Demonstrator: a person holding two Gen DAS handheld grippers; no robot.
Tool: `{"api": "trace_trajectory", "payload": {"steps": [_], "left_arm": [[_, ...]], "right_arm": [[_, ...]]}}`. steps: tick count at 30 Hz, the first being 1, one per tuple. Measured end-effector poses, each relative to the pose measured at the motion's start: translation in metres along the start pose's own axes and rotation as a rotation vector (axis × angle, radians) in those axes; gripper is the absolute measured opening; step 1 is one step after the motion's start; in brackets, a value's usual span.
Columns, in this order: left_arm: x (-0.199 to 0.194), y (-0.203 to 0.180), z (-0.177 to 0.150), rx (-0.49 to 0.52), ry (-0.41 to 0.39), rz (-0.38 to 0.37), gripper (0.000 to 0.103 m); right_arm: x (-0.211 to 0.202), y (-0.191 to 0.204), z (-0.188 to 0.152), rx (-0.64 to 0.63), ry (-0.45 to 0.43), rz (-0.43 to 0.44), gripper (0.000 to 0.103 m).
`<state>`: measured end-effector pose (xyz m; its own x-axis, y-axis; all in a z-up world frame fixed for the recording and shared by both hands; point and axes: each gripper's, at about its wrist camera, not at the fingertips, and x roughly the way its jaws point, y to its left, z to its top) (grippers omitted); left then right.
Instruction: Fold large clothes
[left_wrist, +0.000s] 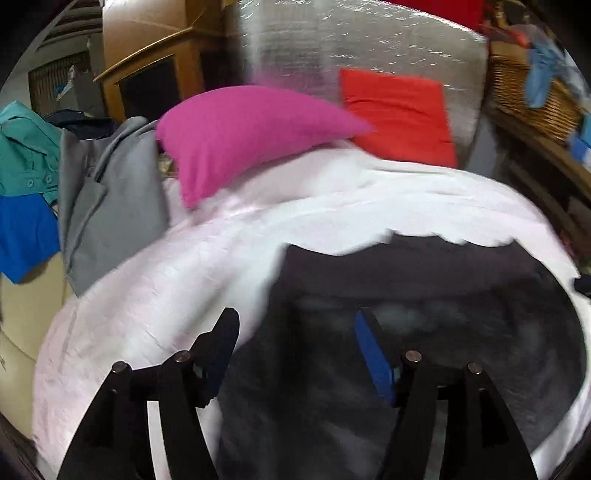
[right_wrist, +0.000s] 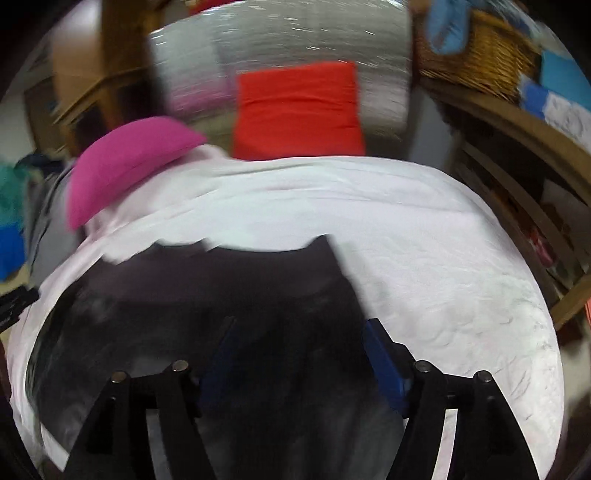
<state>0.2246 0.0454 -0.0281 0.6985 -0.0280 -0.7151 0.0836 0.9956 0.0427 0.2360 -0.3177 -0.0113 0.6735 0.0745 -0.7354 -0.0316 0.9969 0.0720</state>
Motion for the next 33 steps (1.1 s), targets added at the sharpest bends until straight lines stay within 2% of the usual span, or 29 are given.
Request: {"api": "trace_trajectory", "payload": {"steps": [3, 5, 6, 7, 8, 10, 12, 14, 19, 21, 23, 26, 29, 33], "left_arm": [[-0.004, -0.040, -0.028, 0.032, -0.014, -0.016, 0.066], [0.010, -0.058, -0.043, 0.053, 0.022, -0.007, 0.066], [0.023, -0.066, -0.052, 0.069, 0.068, 0.021, 0.066], [0.038, -0.067, -0.061, 0.069, 0.118, 0.032, 0.068], [0.047, -0.066, -0.067, 0.060, 0.133, 0.031, 0.069], [0.049, -0.067, -0.069, 0.075, 0.123, 0.044, 0.069], [0.048, -0.065, -0.064, 0.068, 0.144, 0.036, 0.069], [0.037, -0.056, -0.057, 0.038, 0.160, 0.019, 0.069], [-0.015, -0.014, -0.069, -0.068, 0.032, 0.025, 0.069], [-0.029, 0.004, -0.083, -0.093, -0.001, 0.086, 0.069], [-0.027, 0.021, -0.099, -0.122, 0.021, 0.149, 0.069], [-0.011, 0.037, -0.118, -0.146, 0.094, 0.172, 0.070], [-0.020, 0.043, -0.116, -0.169, 0.078, 0.182, 0.072], [-0.042, 0.047, -0.113, -0.183, 0.020, 0.200, 0.071]], "right_arm": [[0.007, 0.035, -0.022, -0.095, 0.005, -0.001, 0.073], [0.028, 0.045, -0.034, -0.117, 0.047, -0.018, 0.073], [0.044, 0.047, -0.040, -0.126, 0.085, -0.045, 0.074], [0.054, 0.045, -0.046, -0.127, 0.116, -0.067, 0.078], [0.062, 0.040, -0.050, -0.108, 0.118, -0.069, 0.081], [0.063, 0.035, -0.050, -0.077, 0.107, -0.071, 0.082], [0.061, 0.033, -0.048, -0.068, 0.114, -0.069, 0.082], [0.047, 0.028, -0.049, -0.036, 0.103, -0.067, 0.082], [-0.028, 0.019, -0.078, 0.073, -0.034, 0.003, 0.083], [-0.048, 0.020, -0.098, 0.088, -0.054, 0.021, 0.083], [-0.054, 0.023, -0.114, 0.080, -0.045, 0.022, 0.083], [-0.026, 0.027, -0.128, 0.048, 0.032, -0.021, 0.084], [-0.026, 0.028, -0.131, 0.045, 0.031, -0.044, 0.084], [-0.051, 0.027, -0.122, 0.086, -0.026, -0.011, 0.084]]}}
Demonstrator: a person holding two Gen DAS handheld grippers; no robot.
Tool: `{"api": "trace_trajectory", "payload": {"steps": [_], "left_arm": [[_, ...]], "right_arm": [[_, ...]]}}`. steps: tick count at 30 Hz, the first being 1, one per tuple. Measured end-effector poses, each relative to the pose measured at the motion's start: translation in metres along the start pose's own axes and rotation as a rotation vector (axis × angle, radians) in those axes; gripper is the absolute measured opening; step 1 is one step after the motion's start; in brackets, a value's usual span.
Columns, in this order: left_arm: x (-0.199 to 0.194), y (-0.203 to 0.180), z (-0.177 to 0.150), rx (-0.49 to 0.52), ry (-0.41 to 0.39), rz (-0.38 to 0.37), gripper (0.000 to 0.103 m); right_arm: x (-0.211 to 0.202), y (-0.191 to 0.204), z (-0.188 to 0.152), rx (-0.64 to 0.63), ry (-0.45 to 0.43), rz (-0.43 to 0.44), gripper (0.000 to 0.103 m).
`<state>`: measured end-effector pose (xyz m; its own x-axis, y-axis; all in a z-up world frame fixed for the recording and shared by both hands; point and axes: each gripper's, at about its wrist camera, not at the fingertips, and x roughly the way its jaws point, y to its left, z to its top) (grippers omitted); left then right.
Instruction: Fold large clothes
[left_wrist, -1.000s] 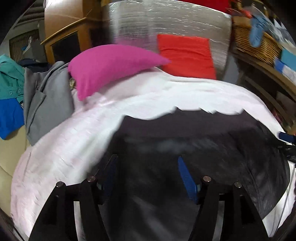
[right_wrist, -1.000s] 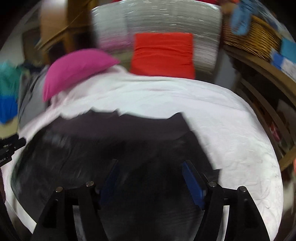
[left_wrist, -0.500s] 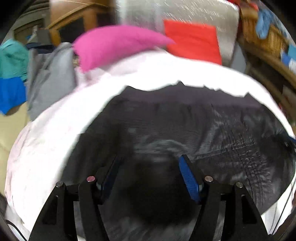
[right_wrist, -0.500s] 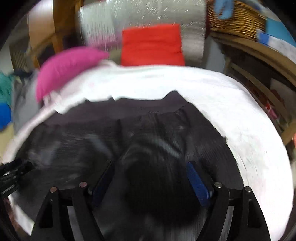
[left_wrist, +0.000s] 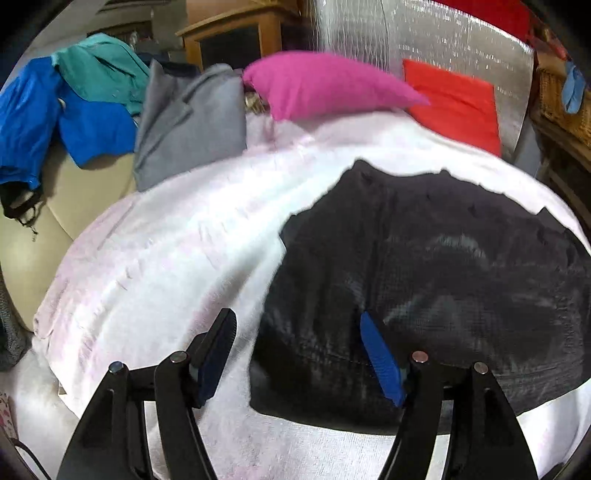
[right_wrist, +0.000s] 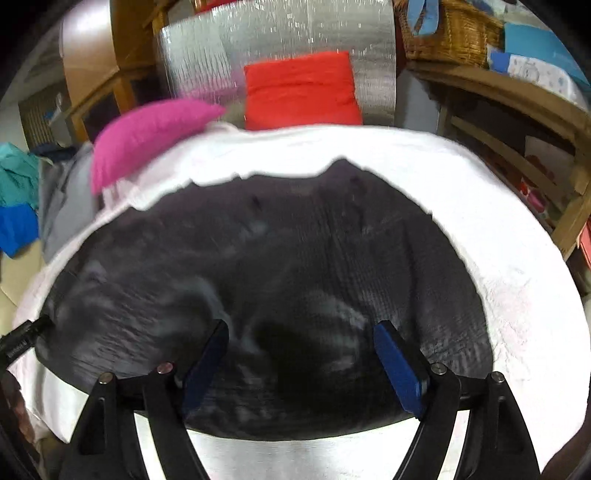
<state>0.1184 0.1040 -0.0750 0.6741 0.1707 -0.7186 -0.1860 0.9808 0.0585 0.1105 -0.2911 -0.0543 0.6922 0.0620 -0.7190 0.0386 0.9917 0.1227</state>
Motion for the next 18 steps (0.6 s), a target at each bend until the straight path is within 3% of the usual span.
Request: {"api": "trace_trajectory", "payload": {"steps": [2, 6, 11, 13, 16, 18], "left_arm": [[0.007, 0.000, -0.008, 0.013, 0.029, 0.020, 0.071], [0.015, 0.003, -0.017, -0.012, 0.057, -0.003, 0.073], [-0.007, 0.015, -0.007, -0.071, 0.000, -0.023, 0.073], [0.003, 0.017, -0.004, -0.065, 0.011, -0.008, 0.073], [0.027, 0.022, -0.012, -0.064, 0.099, -0.010, 0.075], [0.021, 0.029, -0.012, -0.095, 0.078, -0.022, 0.075]], "right_arm": [[-0.002, 0.004, -0.001, -0.023, -0.013, -0.009, 0.084], [0.024, -0.003, -0.012, -0.010, 0.074, -0.022, 0.084], [0.003, -0.006, 0.002, 0.016, 0.012, 0.014, 0.084], [0.003, -0.008, 0.005, 0.009, -0.008, -0.001, 0.085], [0.033, -0.020, -0.002, 0.021, 0.086, -0.034, 0.086], [0.029, -0.022, -0.003, 0.022, 0.072, -0.021, 0.085]]}}
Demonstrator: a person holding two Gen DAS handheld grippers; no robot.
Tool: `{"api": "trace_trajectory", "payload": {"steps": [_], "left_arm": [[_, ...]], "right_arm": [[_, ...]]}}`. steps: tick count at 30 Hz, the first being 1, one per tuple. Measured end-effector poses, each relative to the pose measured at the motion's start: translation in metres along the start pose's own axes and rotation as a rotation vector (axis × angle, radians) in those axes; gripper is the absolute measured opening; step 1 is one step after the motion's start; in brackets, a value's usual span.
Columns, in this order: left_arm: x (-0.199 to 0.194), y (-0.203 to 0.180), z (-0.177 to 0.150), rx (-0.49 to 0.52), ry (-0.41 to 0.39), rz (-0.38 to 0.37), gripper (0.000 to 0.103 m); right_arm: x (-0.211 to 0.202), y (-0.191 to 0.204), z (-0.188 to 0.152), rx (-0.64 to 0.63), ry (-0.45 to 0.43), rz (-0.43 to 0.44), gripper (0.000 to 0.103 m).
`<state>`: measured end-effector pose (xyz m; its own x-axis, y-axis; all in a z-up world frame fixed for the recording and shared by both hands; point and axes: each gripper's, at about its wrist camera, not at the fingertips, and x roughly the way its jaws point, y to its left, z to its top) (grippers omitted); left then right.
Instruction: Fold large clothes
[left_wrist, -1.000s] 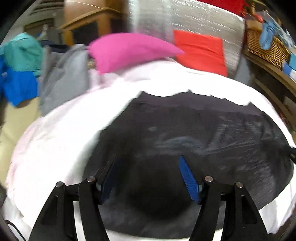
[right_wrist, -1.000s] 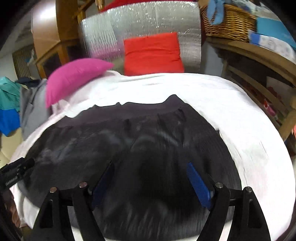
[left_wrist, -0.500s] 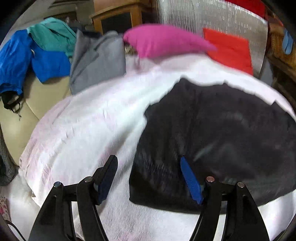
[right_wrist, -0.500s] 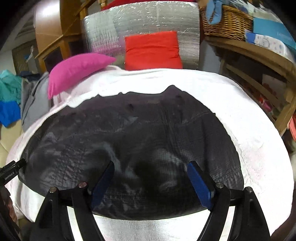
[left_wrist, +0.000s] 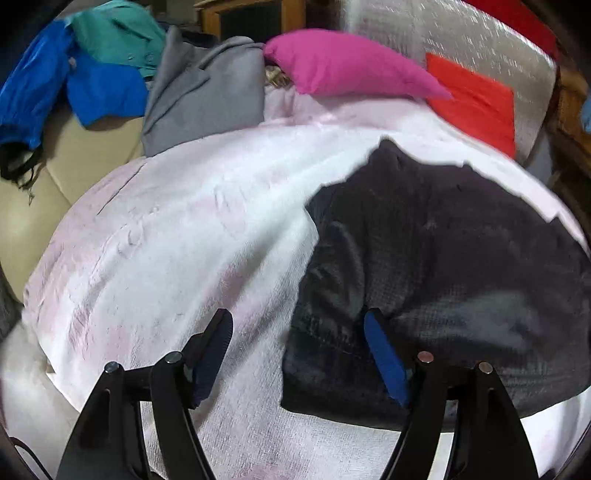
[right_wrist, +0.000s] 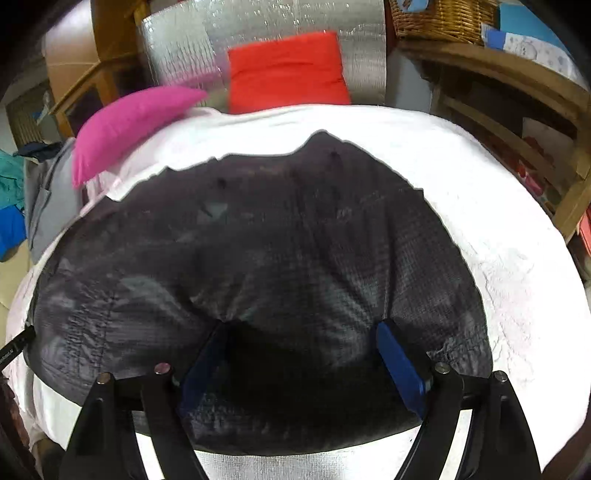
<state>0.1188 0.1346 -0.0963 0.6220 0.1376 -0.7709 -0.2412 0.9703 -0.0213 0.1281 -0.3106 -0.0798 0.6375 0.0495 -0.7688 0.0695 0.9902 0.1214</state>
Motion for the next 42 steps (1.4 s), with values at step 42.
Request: {"api": "trace_trajectory", "payload": {"steps": [42], "left_arm": [[-0.059, -0.075, 0.008, 0.138, -0.063, -0.084, 0.075]], "right_arm": [[-0.030, 0.024, 0.004, -0.023, -0.003, 0.109, 0.086]]}}
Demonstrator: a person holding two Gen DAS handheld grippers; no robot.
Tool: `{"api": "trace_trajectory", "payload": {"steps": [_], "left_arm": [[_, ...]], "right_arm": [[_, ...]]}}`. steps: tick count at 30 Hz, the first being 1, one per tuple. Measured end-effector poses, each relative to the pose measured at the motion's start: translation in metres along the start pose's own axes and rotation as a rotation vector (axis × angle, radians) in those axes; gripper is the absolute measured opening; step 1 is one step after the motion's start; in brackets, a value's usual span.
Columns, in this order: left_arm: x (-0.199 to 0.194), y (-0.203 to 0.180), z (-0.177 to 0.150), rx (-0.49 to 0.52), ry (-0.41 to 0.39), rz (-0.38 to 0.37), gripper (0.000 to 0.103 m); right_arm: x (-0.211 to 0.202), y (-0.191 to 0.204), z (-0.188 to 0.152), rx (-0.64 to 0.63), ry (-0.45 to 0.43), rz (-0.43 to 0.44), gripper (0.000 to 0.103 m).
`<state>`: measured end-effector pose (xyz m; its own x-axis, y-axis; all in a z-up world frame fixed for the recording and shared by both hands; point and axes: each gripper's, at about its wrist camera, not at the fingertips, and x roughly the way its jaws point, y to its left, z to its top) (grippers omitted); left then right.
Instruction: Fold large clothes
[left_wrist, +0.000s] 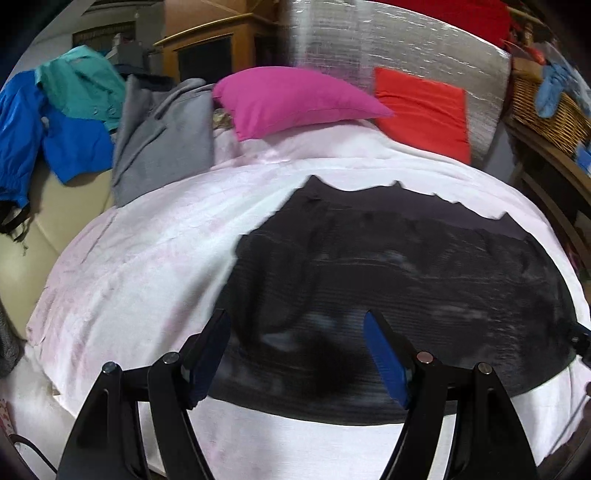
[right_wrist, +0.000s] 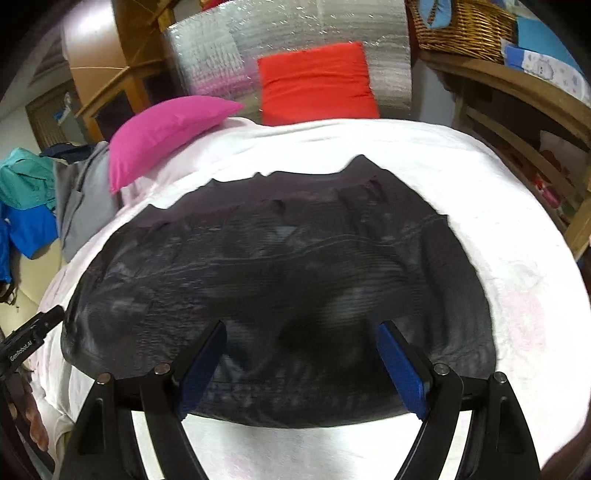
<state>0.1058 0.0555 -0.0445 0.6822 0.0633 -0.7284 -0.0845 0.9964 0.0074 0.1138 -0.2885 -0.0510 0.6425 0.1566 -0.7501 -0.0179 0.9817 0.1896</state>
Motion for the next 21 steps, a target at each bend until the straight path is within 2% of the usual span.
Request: {"api": "trace_trajectory", "payload": {"steps": [2, 3, 4, 5, 7, 11, 15, 17, 21], "left_arm": [[0.010, -0.015, -0.005, 0.033, 0.026, -0.032, 0.078], [0.025, -0.021, -0.009, 0.046, 0.098, -0.063, 0.080], [0.041, -0.028, -0.015, 0.066, 0.191, -0.056, 0.080], [0.047, -0.030, -0.019, 0.082, 0.219, -0.041, 0.080], [0.029, -0.027, -0.020, 0.073, 0.167, -0.044, 0.079], [-0.021, -0.015, -0.018, -0.001, 0.083, -0.097, 0.079], [-0.077, -0.022, -0.033, 0.021, -0.014, -0.106, 0.082], [-0.100, -0.028, -0.045, 0.048, -0.037, -0.126, 0.088], [-0.141, -0.037, -0.072, 0.076, -0.092, -0.146, 0.089]], "right_arm": [[0.016, 0.001, -0.006, -0.003, 0.032, 0.001, 0.088], [0.034, -0.001, -0.010, -0.002, 0.099, -0.016, 0.088], [0.041, -0.001, -0.012, -0.004, 0.122, -0.028, 0.088], [0.034, -0.001, -0.012, 0.000, 0.107, -0.030, 0.088], [0.014, -0.001, -0.009, 0.023, 0.083, -0.003, 0.088], [-0.053, 0.003, -0.012, 0.019, -0.050, -0.006, 0.088], [-0.109, 0.014, -0.038, 0.056, -0.138, 0.050, 0.091], [-0.129, 0.026, -0.057, 0.050, -0.156, 0.063, 0.093], [-0.144, 0.045, -0.093, 0.032, -0.119, 0.076, 0.094]]}}
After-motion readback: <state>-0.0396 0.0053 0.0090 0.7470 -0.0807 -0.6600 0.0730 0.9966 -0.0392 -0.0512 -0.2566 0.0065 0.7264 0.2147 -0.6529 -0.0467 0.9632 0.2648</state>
